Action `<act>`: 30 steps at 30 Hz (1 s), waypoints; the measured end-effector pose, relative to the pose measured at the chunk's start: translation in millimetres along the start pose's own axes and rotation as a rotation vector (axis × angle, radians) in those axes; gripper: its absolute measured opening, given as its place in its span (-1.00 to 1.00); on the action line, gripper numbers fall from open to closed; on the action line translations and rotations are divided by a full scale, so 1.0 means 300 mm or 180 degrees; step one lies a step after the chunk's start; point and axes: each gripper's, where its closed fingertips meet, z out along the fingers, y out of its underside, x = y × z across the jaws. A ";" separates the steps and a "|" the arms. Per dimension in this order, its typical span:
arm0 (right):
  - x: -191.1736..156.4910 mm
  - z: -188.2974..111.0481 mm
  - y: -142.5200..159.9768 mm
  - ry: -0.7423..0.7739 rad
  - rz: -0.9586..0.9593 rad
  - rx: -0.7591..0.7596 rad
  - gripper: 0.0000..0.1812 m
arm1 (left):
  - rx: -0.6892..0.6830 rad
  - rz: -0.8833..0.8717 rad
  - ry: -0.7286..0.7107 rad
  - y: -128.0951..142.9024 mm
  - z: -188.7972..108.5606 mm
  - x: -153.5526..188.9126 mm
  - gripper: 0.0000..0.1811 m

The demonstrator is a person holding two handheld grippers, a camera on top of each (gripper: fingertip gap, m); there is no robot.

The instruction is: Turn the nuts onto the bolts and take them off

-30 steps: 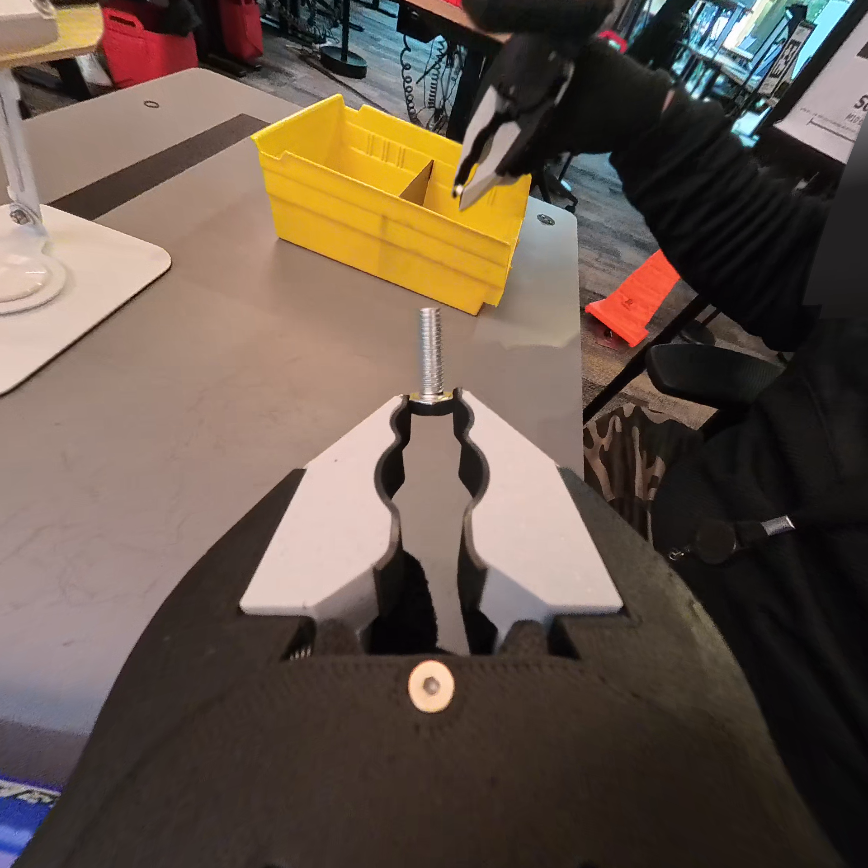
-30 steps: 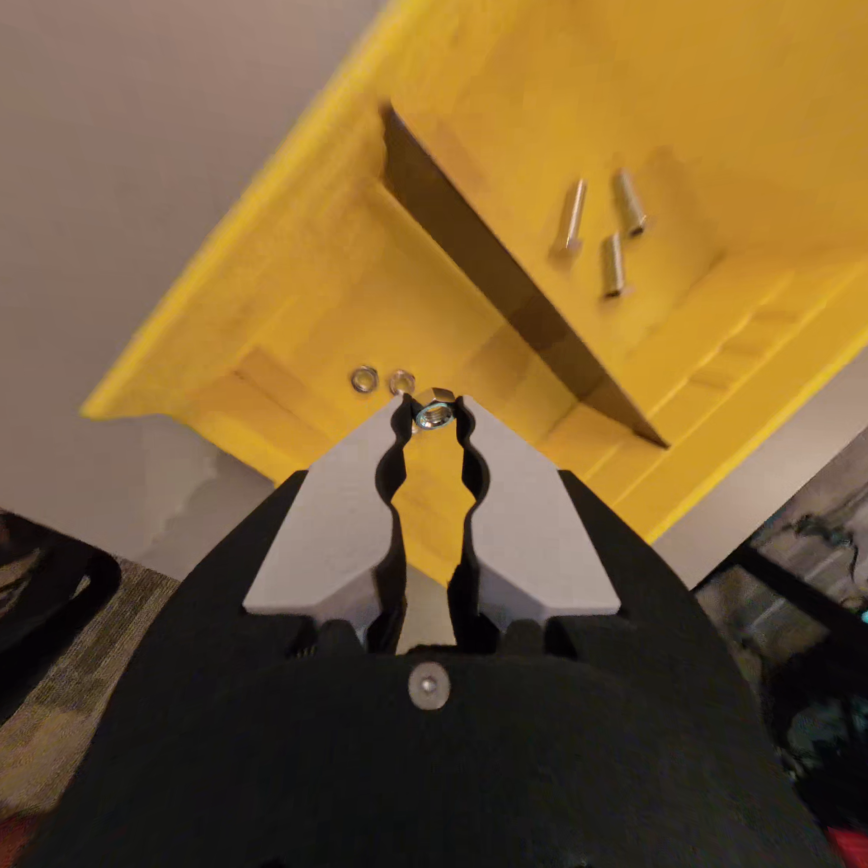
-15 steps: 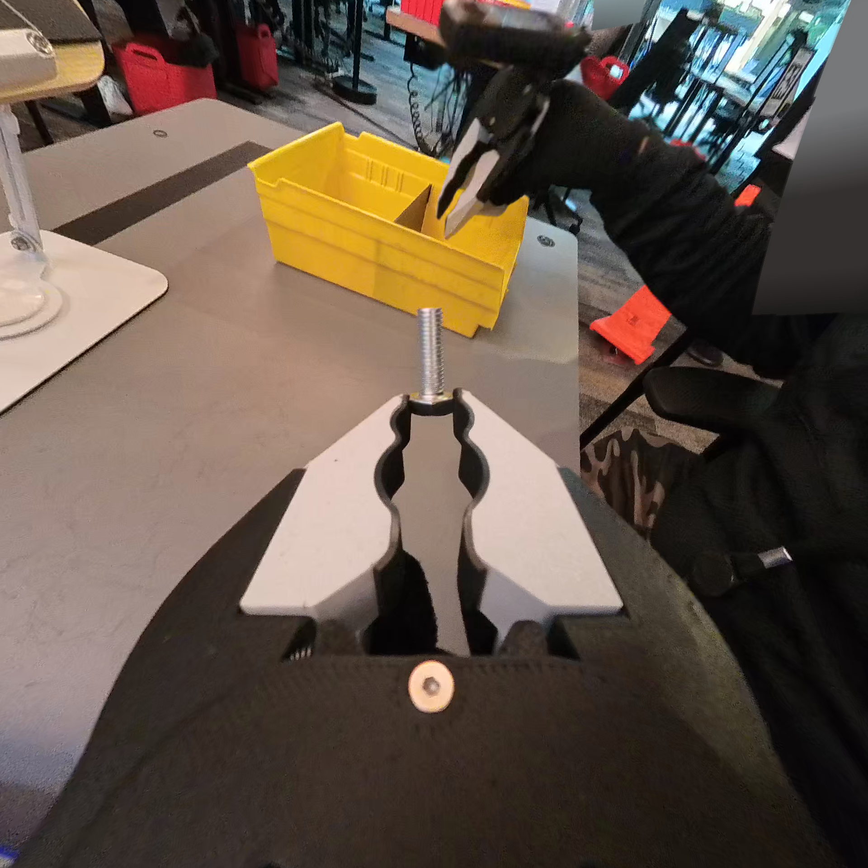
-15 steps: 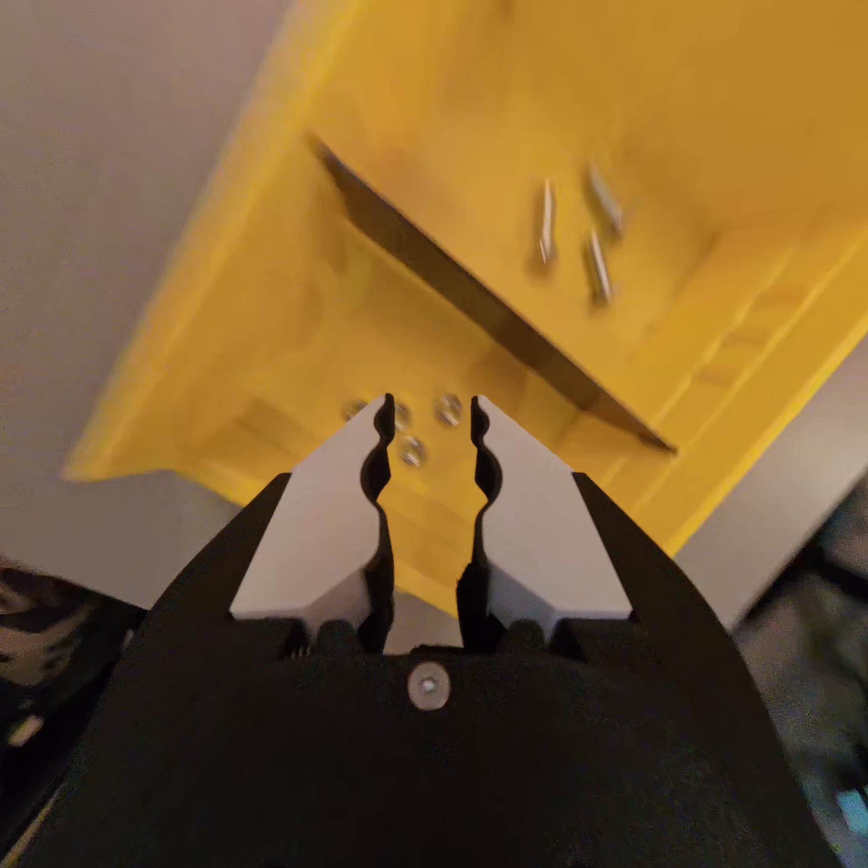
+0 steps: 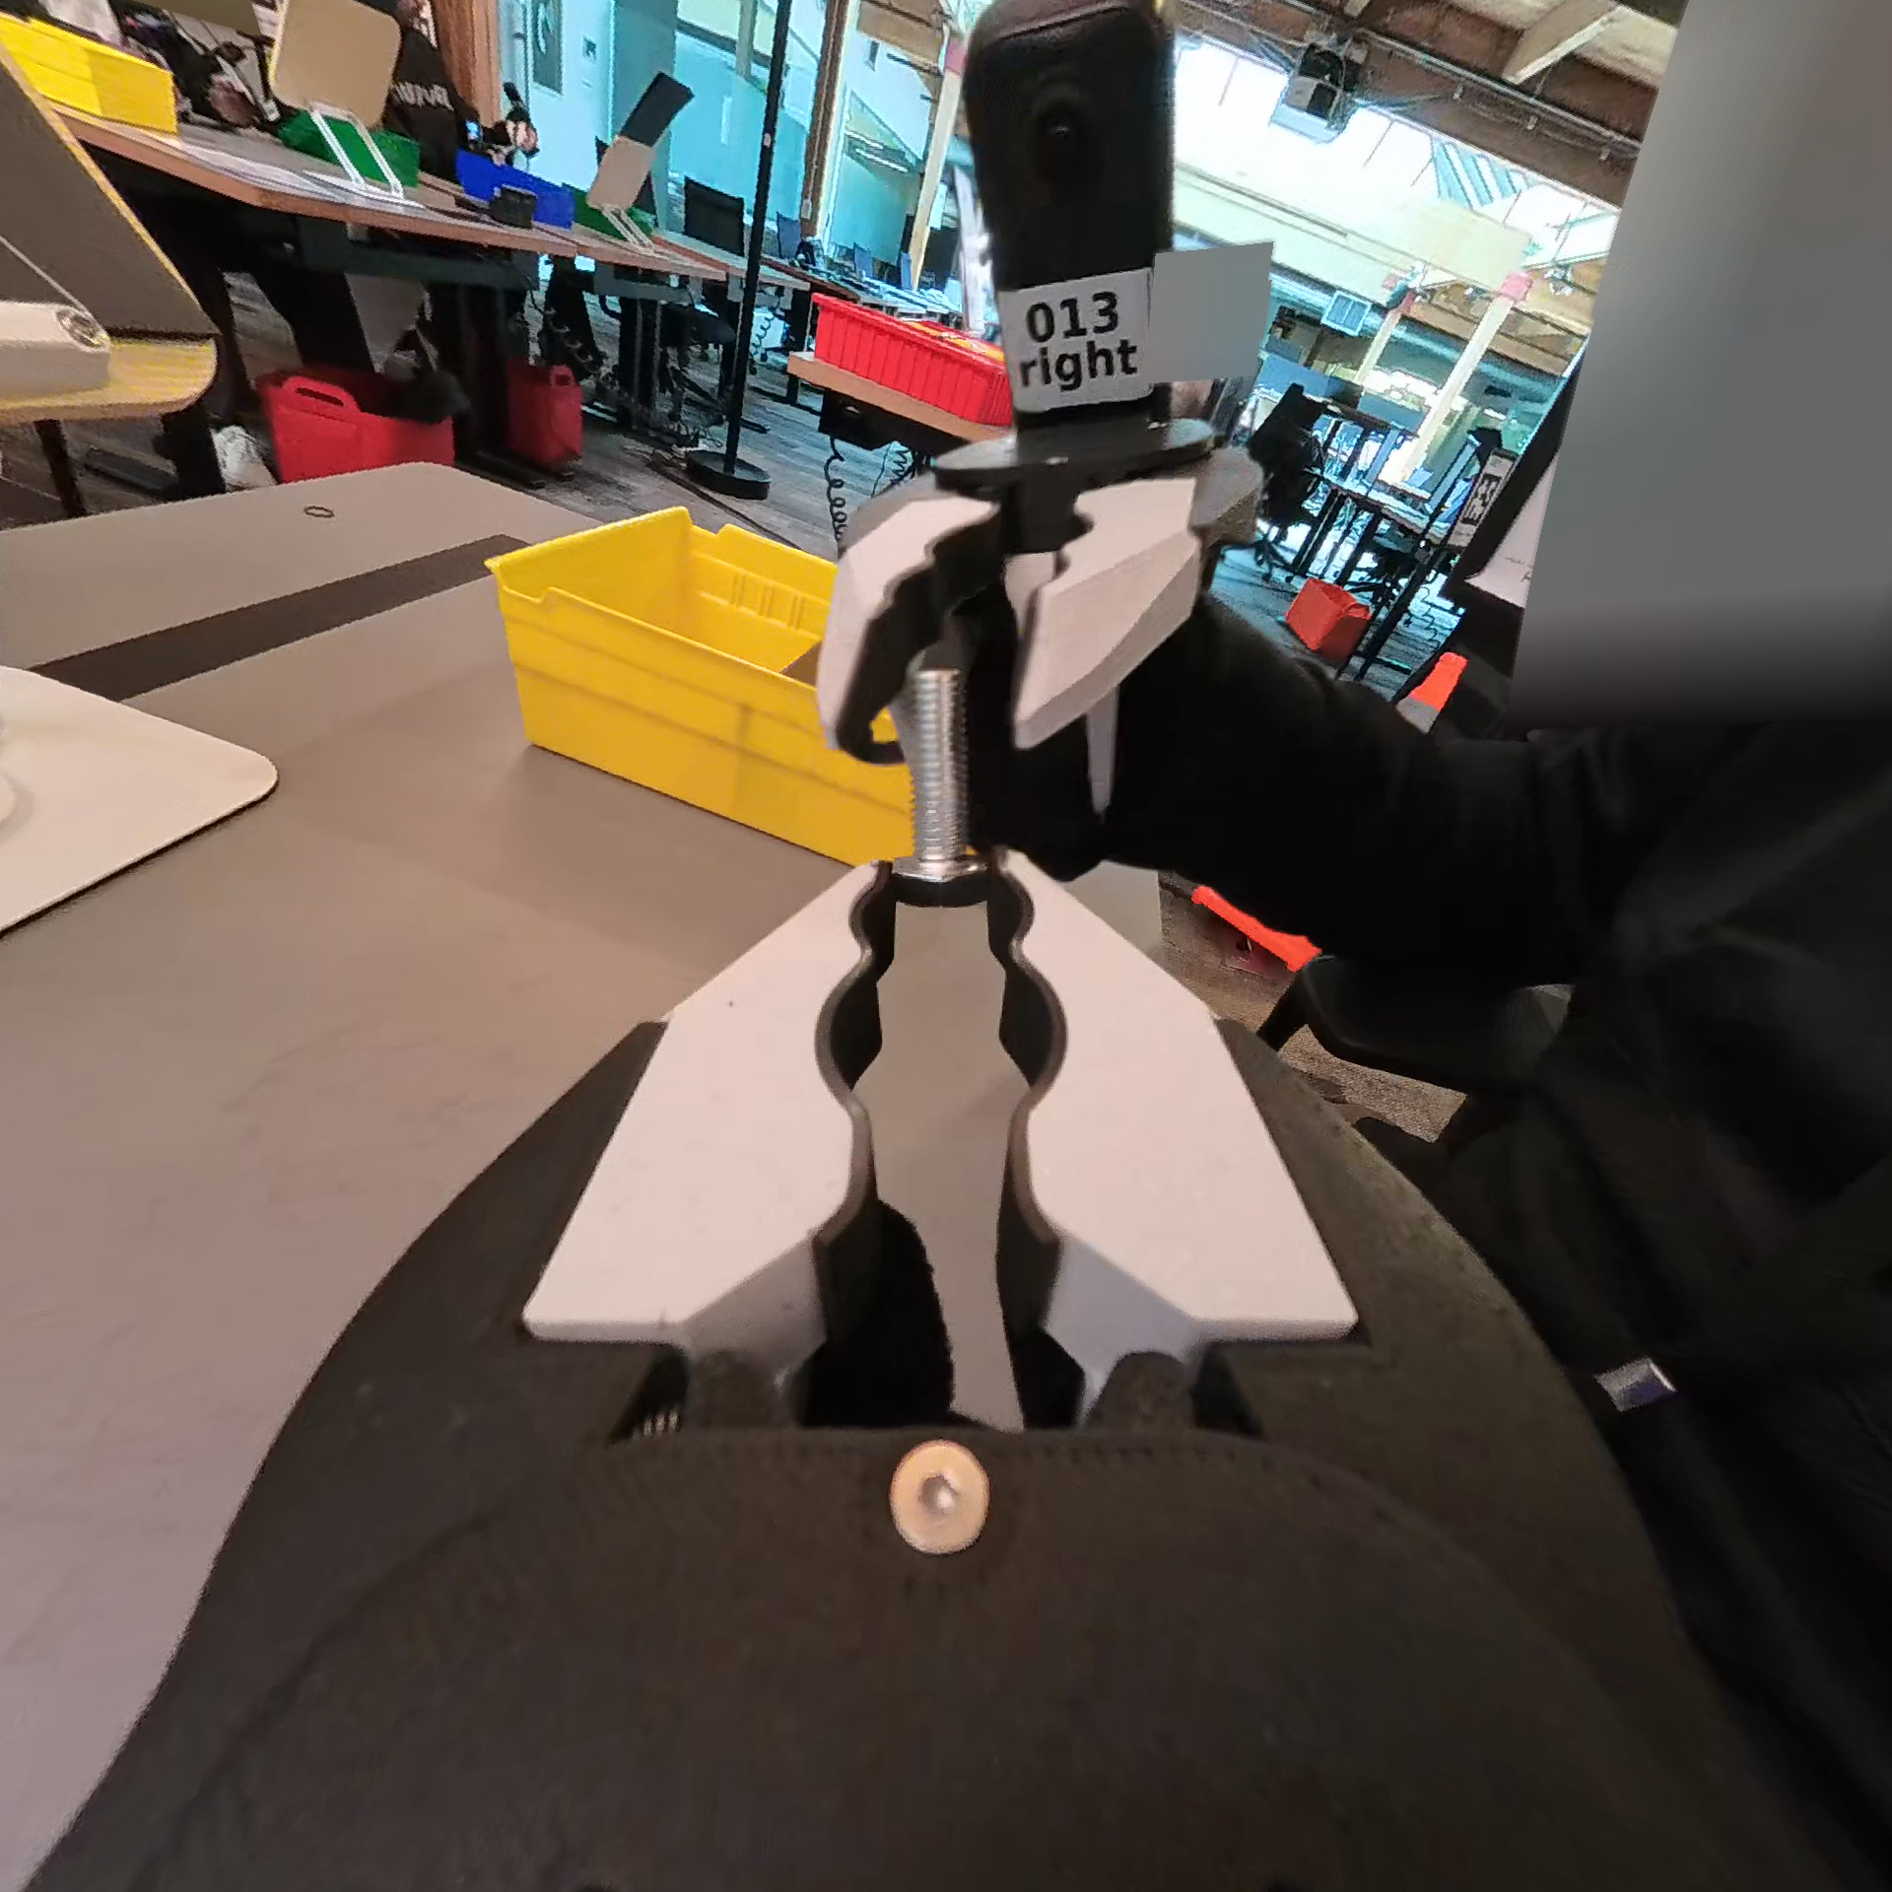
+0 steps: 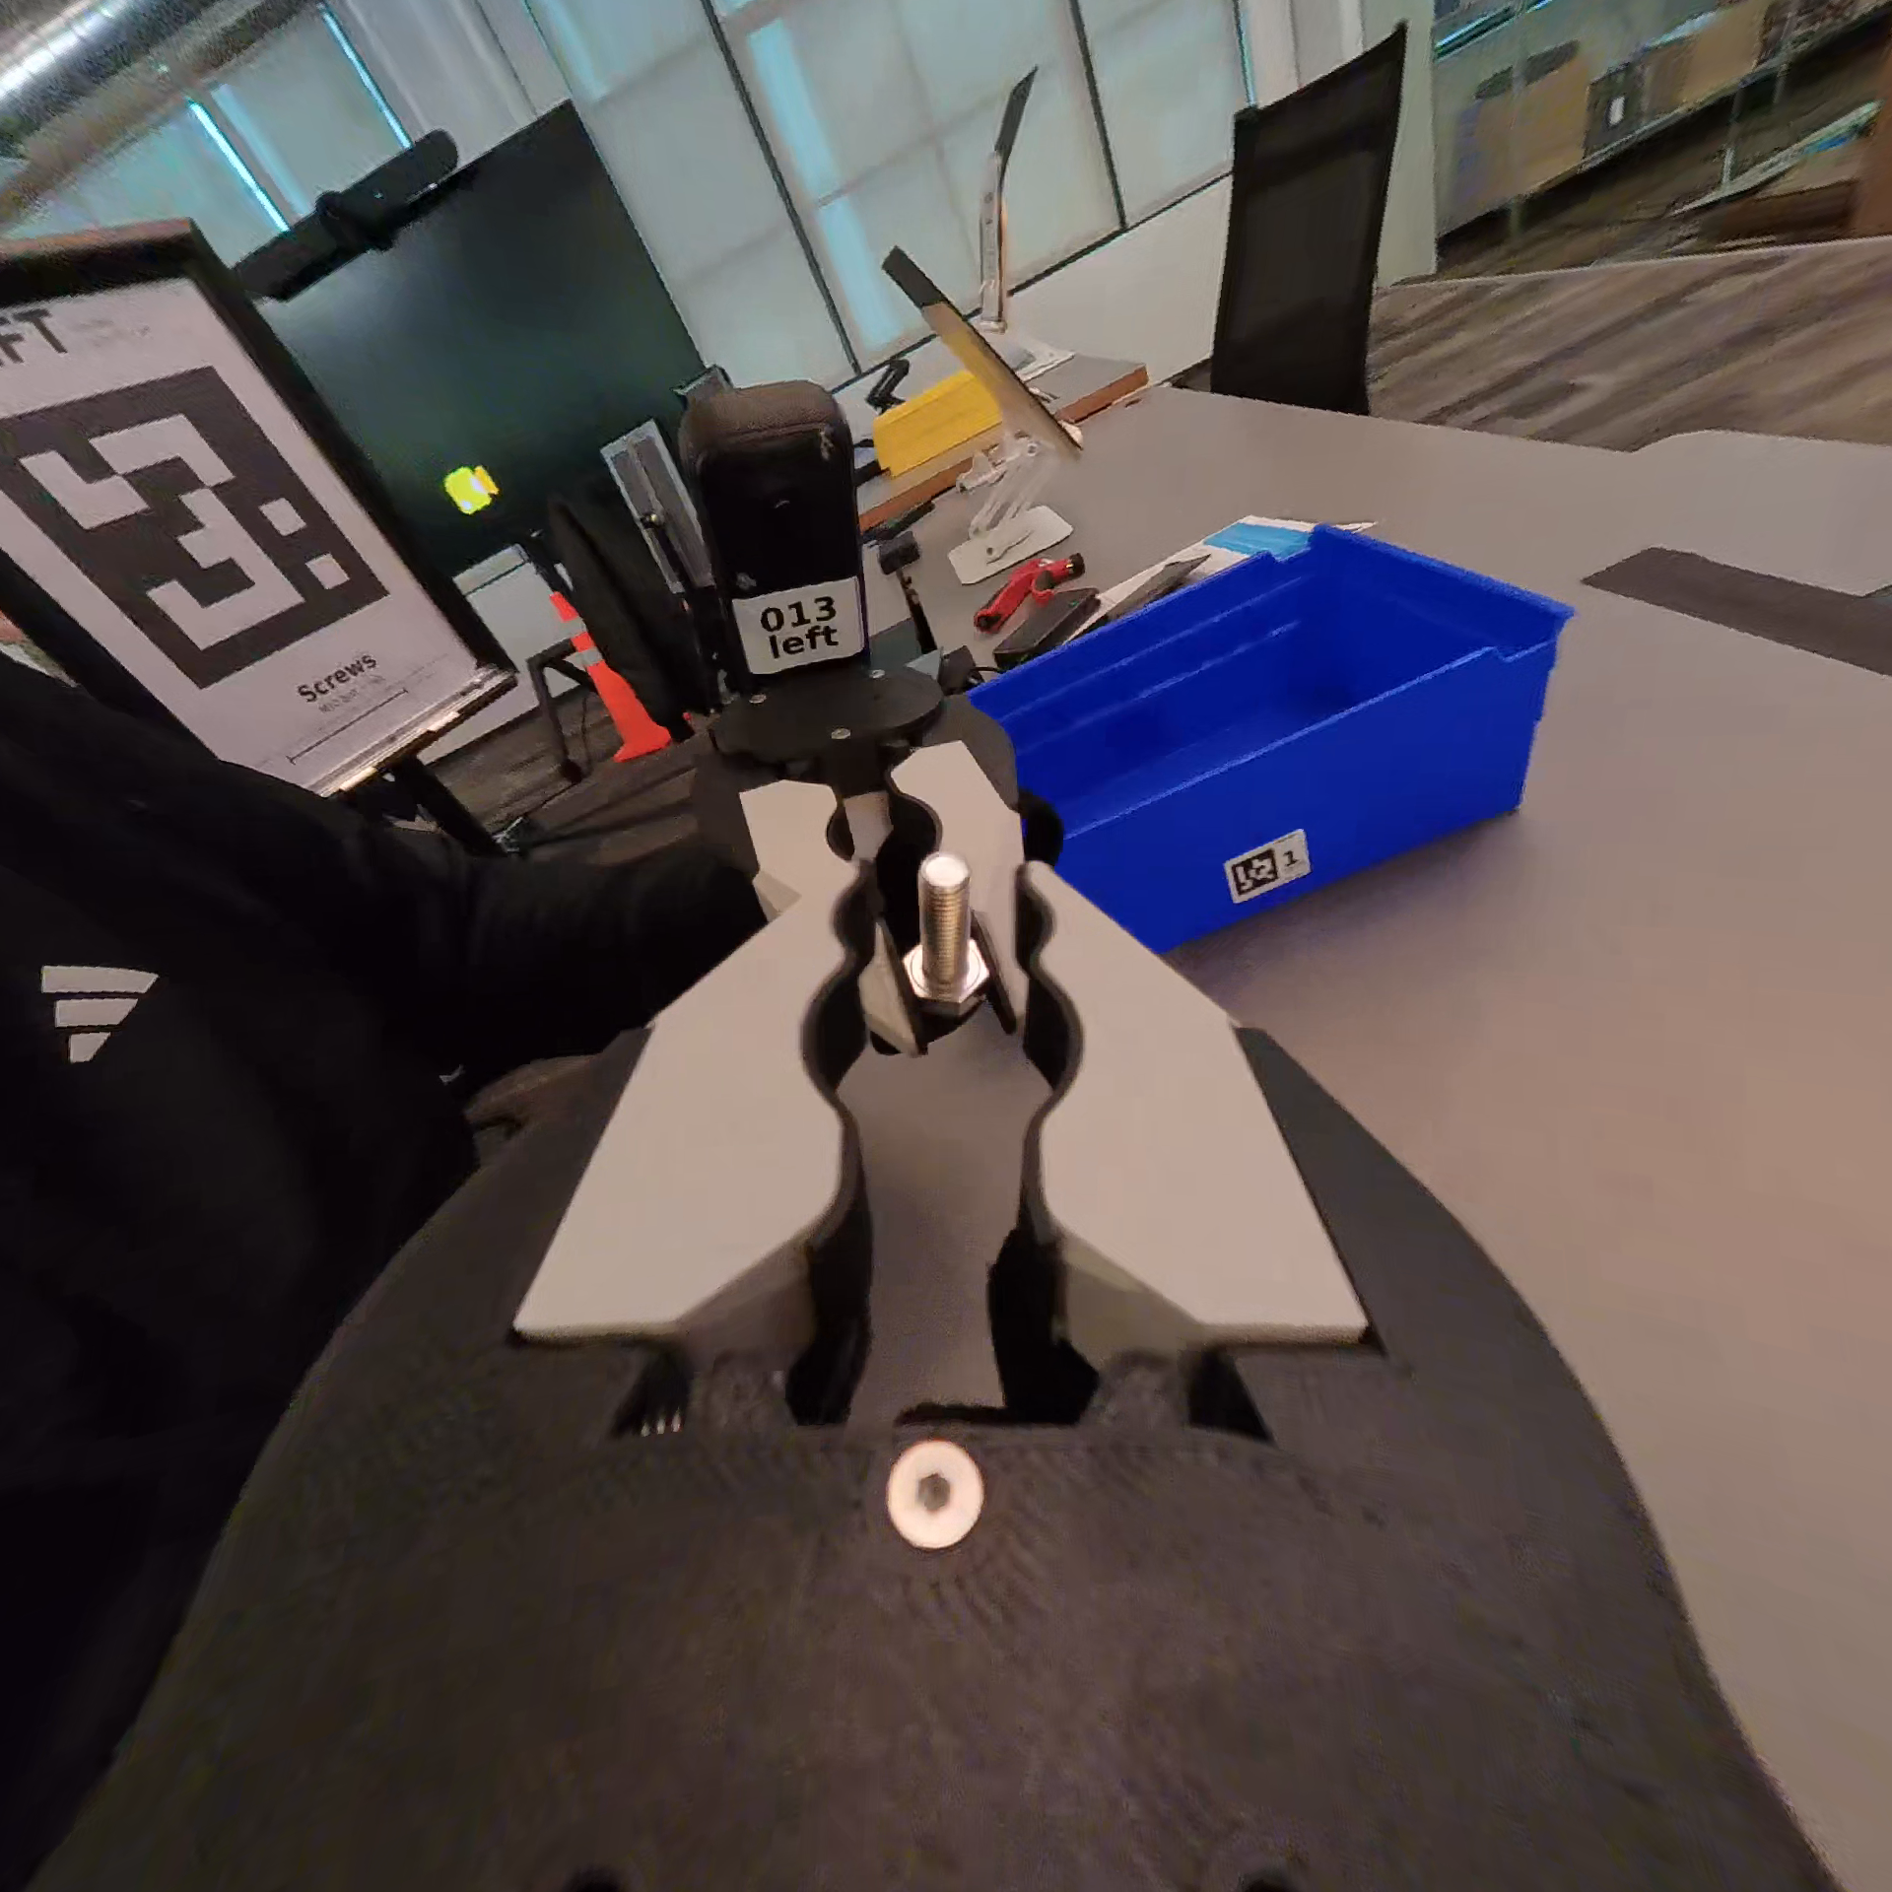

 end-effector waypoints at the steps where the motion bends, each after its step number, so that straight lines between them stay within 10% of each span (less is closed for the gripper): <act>1: -0.008 0.009 -0.001 -0.0056 0.0006 0.0017 -0.89 | 0.0012 0.0002 0.0007 0.000 -0.001 0.002 -0.82; 9: -0.003 -0.076 -0.087 0.0020 -0.0005 0.0210 -0.92 | 0.0256 0.0089 0.0072 -0.056 -0.022 0.017 -0.84; 16: 0.405 -0.599 -0.154 0.1918 -0.0464 -0.0625 -0.92 | 0.0241 0.0142 -0.0229 -0.091 -0.092 -0.055 -0.97; 22: 0.763 -0.963 0.137 0.2833 0.0262 -0.2043 -0.92 | -0.0113 0.0181 -0.0295 -0.011 -0.061 -0.062 -1.00; 30: 0.929 -1.005 0.416 0.2862 0.0794 -0.3061 -0.91 | -0.0298 0.0122 -0.0451 0.079 -0.064 -0.074 -1.00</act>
